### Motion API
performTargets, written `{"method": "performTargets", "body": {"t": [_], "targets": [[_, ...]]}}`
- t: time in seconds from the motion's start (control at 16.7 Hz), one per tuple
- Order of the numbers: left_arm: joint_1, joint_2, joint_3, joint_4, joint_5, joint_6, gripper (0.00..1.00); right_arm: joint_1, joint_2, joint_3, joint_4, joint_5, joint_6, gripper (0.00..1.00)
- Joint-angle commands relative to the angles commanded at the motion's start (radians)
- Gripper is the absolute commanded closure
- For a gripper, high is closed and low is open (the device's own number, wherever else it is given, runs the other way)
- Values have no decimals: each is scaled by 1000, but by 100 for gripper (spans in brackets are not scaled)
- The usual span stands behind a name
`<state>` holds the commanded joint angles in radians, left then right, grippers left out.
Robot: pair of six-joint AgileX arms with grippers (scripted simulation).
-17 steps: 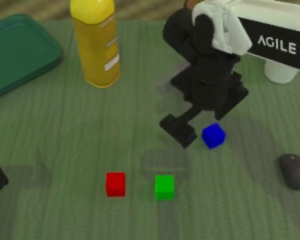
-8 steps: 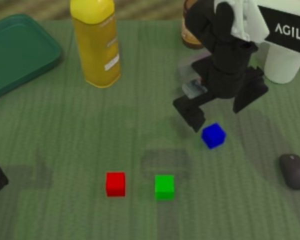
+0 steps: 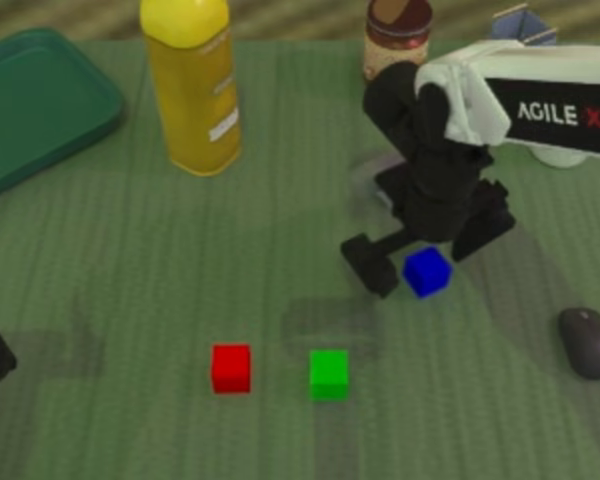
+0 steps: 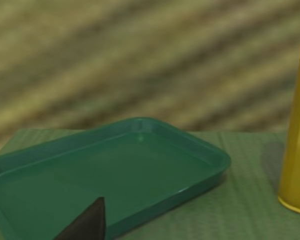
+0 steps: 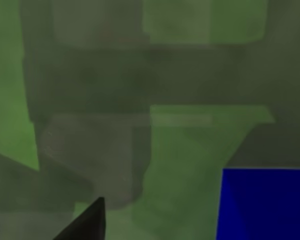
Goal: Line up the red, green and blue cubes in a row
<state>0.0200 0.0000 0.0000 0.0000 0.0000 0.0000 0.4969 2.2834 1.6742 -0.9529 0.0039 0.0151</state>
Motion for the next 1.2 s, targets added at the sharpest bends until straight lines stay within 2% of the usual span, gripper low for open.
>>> {"method": "performTargets", "body": {"t": [0.36,1.14,1.2], "targets": [[0,0,0,0,0,0,0,1,27,-41,59,0,0,0],[0,0,0,0,0,0,0,1,27,-41,59,0,0,98],[0,0,0,0,0,0,0,1,27,-41,59,0,0,100]]}}
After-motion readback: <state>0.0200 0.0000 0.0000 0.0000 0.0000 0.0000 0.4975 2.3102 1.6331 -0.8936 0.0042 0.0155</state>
